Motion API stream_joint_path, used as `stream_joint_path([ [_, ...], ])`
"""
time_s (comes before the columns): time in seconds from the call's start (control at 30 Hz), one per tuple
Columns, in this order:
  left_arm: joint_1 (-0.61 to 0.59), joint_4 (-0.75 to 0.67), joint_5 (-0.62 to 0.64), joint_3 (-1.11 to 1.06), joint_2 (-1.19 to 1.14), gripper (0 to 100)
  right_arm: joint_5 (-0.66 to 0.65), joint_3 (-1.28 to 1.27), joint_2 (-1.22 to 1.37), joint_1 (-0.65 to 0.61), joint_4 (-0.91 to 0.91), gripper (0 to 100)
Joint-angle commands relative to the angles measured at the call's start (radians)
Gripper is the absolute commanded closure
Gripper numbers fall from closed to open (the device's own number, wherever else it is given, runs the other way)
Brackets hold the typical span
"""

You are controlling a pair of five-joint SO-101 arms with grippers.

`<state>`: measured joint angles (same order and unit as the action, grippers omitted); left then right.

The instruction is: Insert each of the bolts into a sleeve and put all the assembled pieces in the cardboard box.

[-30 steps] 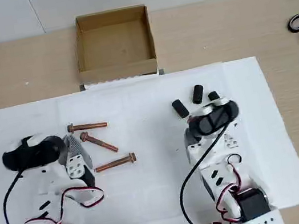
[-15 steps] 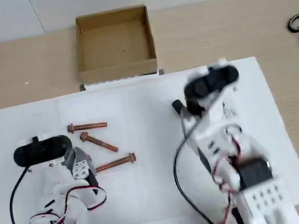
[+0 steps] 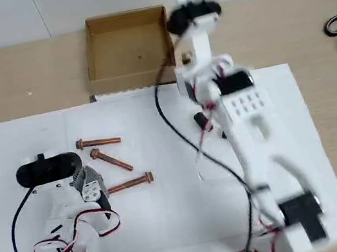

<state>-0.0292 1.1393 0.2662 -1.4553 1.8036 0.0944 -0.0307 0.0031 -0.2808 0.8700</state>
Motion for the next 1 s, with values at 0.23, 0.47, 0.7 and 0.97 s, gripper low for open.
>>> stream_joint_path([
  [0.23,-0.003,-0.005,-0.006,-0.038,0.011,99,-0.017,0.752,0.512,-0.053,-0.031,99.5],
  [0.47,-0.003,-0.005,-0.008,-0.036,0.011,99,-0.015,1.099,0.816,-0.059,-0.033,99.5],
  [0.7,-0.005,-0.005,-0.071,-0.035,0.012,99,-0.017,1.412,1.106,-0.053,-0.024,99.4],
  [0.97,-0.003,-0.081,-0.094,-0.036,0.012,99,-0.081,1.571,1.230,-0.056,0.071,80.7],
])
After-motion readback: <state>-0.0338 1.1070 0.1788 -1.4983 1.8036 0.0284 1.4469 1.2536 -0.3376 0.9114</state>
